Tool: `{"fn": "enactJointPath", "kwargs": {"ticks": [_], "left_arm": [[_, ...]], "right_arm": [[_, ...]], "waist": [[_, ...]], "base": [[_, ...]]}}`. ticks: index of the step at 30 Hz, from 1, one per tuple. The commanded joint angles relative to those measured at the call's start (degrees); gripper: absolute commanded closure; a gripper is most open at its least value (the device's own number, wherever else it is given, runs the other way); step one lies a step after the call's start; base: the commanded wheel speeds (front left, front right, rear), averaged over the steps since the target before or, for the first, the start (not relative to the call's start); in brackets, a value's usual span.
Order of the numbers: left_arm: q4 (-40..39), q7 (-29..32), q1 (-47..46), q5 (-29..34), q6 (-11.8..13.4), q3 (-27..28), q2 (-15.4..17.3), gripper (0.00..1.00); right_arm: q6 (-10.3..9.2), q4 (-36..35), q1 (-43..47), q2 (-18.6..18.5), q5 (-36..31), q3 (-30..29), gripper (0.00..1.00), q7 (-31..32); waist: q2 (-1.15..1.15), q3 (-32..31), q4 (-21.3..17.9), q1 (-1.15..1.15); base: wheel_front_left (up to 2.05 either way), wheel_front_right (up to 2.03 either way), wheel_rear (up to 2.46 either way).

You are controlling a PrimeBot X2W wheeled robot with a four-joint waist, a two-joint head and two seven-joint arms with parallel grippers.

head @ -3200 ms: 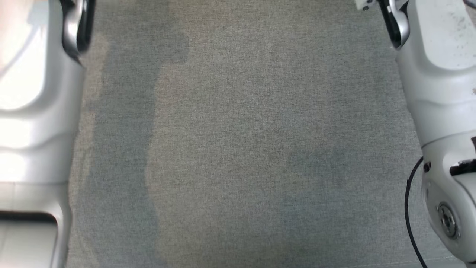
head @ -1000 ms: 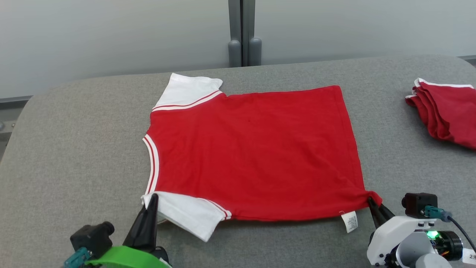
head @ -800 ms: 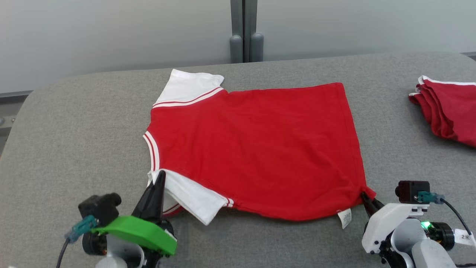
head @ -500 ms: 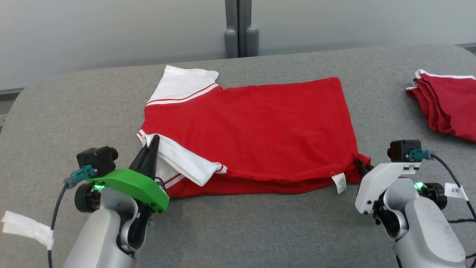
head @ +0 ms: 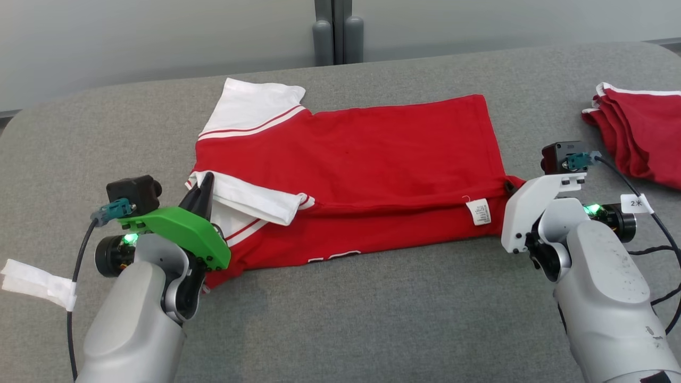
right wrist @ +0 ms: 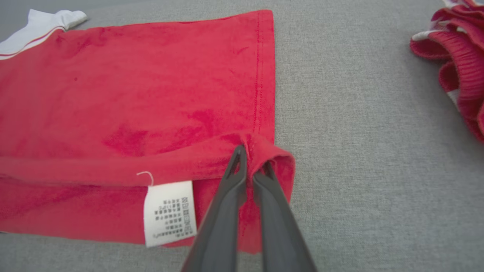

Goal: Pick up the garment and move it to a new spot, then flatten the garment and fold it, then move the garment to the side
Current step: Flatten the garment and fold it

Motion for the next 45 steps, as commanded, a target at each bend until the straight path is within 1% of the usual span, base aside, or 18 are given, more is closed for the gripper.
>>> {"fn": "enactJointPath", "kwargs": {"ticks": [1, 2, 3, 4, 5, 6, 7, 11, 15, 18, 24, 28, 32, 38, 42, 45], "left_arm": [[1.0, -0.9, -1.5, -0.2, -0.3, -0.2, 0.0, 1.0], [1.6, -1.3, -1.8, -0.3, -0.3, -0.2, -0.1, 1.0], [2.0, -2.2, -2.2, -0.3, -0.3, -0.3, -0.1, 1.0], [2.4, -3.2, -2.5, -0.5, -0.3, -0.2, -0.3, 0.82], [2.8, -4.1, -2.7, -0.5, -0.3, -0.1, -0.4, 0.75], [3.1, -5.2, -3.0, -0.3, -0.3, -0.4, -0.3, 0.34], [3.4, -6.2, -3.2, -0.2, -0.3, -0.6, -0.2, 0.0], [4.6, -8.5, -3.5, -0.7, -0.3, -1.3, -0.1, 0.0], [4.2, -10.2, -2.3, -1.5, -0.3, -2.0, 0.2, 0.0], [2.8, -10.8, -0.3, -2.4, -0.3, -2.6, 1.0, 0.0], [-1.8, -11.2, 6.0, -4.3, -0.3, -2.7, 2.5, 0.0], [-5.1, -9.3, 11.6, -5.3, 1.4, -2.8, 3.2, 0.0], [-8.0, -6.7, 16.4, -6.8, 3.8, -2.6, 3.4, 0.0], [-9.5, -3.5, 20.6, -9.6, 6.9, -1.5, 2.5, 0.0], [-9.0, -3.1, 21.1, -11.6, 7.9, 0.0, 2.0, 0.0], [-8.1, -2.7, 20.6, -12.6, 7.8, 0.5, 1.6, 0.0]], "right_arm": [[-0.1, 1.1, -1.1, -0.2, -0.3, -0.3, 0.89, -1.1], [-0.1, 1.7, -1.4, -0.2, 0.2, -0.5, 0.67, -1.7], [-0.1, 2.1, -1.8, -0.2, 0.8, -0.5, 0.5, -2.6], [-0.1, 2.6, -2.2, -0.2, 1.5, -0.1, 0.0, -3.7], [-0.1, 3.0, -2.6, -0.2, 2.1, 0.2, 0.0, -4.6], [-0.1, 3.5, -2.8, -0.2, 2.5, 0.6, 0.0, -5.7], [-0.1, 3.9, -3.1, -0.2, 2.7, 1.0, 0.0, -6.9], [-0.1, 4.9, -4.1, -0.2, 2.8, 2.1, 0.0, -11.6], [-0.1, 5.2, -4.3, -0.2, 1.4, 1.7, 0.0, -15.8], [-0.1, 4.1, -3.3, -0.2, -1.3, 0.6, 0.0, -18.8], [-0.1, 0.3, 1.2, -0.2, -3.7, -1.4, 0.0, -22.5], [-0.1, -3.4, 6.3, -0.2, -4.3, -2.8, 0.0, -23.4], [-0.1, -7.2, 11.6, -0.2, -2.7, -3.6, 0.0, -22.9], [-0.1, -11.3, 16.4, -0.2, -0.7, -3.3, 0.0, -21.5], [-0.1, -13.0, 17.3, -0.2, -0.4, -3.1, 0.0, -20.5], [-0.1, -13.7, 17.5, -0.2, -0.6, -3.0, 0.0, -20.0]], "waist": [[0.0, 0.5, 0.2, 0.0], [0.0, 0.6, 0.2, 0.0], [0.0, 0.8, 0.2, 0.0], [0.0, 0.9, 0.2, 0.0], [0.0, 1.0, 0.2, 0.0], [0.0, 1.1, 0.2, 0.0], [0.0, 1.2, 0.1, 0.0], [0.0, 1.4, 0.0, 0.0], [0.0, 1.3, 0.1, 0.0], [0.0, 0.9, 0.3, 0.0], [0.0, -0.7, 1.0, 0.0], [0.0, -1.6, 1.6, 0.0], [0.0, -1.9, 2.0, 0.0], [0.0, -1.0, 1.4, 0.0], [0.0, -0.2, 0.7, 0.0], [0.0, 0.3, 0.4, 0.0]], "base": [[0.0, 0.0, 0.0], [0.0, 0.0, 0.0], [0.0, 0.0, 0.0], [0.0, 0.0, 0.0], [0.0, 0.0, 0.0], [0.0, 0.0, 0.0], [0.0, 0.0, 0.0], [0.0, 0.0, 0.0], [0.0, 0.0, 0.0], [0.0, 0.0, 0.0], [0.0, 0.0, 0.0], [0.0, 0.0, 0.0], [0.0, 0.0, 0.0], [0.0, 0.0, 0.0], [0.0, 0.0, 0.0], [0.0, 0.0, 0.0]]}}
